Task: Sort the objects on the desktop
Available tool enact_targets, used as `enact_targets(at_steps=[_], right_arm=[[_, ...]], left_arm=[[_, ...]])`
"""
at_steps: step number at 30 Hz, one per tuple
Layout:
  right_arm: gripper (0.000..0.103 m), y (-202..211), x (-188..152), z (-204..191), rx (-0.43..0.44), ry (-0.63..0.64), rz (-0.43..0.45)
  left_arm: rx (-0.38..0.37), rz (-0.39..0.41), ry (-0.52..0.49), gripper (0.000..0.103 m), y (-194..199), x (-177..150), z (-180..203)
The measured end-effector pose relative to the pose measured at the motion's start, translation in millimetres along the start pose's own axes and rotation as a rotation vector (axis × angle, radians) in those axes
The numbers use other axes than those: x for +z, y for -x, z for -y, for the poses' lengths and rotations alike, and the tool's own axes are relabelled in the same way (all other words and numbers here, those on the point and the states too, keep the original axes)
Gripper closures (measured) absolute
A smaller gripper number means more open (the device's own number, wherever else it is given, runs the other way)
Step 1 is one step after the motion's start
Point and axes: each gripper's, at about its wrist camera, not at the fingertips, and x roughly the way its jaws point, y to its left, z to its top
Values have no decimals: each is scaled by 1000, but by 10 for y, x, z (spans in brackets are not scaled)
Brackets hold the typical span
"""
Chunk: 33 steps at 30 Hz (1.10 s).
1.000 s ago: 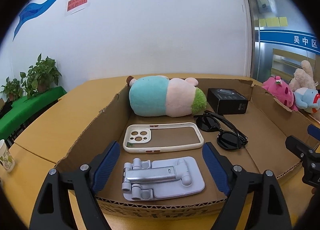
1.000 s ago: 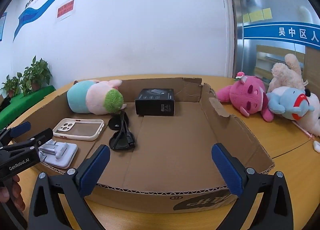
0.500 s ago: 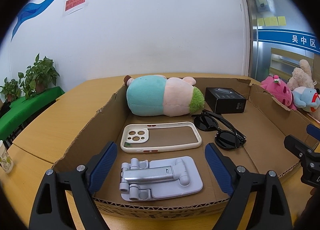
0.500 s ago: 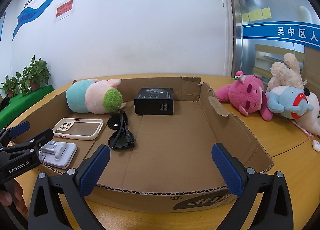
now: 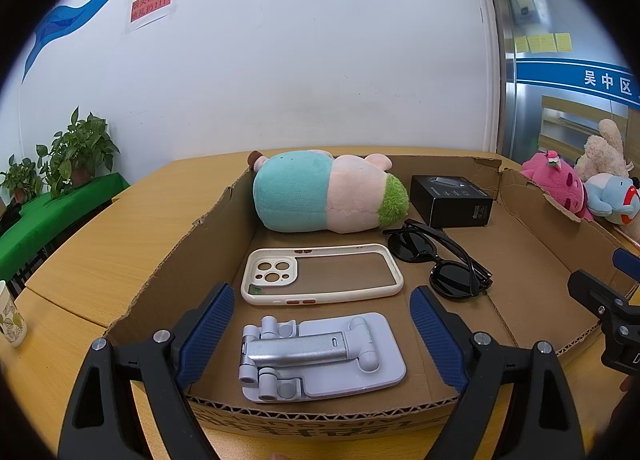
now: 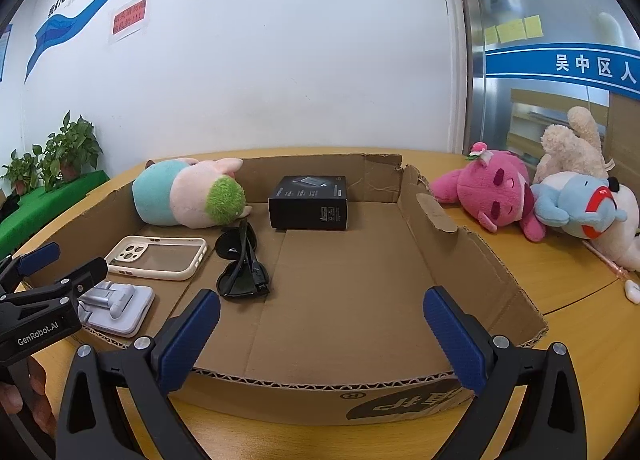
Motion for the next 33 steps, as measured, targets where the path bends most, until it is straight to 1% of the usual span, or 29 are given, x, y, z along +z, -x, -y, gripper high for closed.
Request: enact_targets(at_steps=[33], right_arm=[[0,7,-22,9,2,4,-8]], left_arm=[[4,-11,5,13,15,-27,-14]])
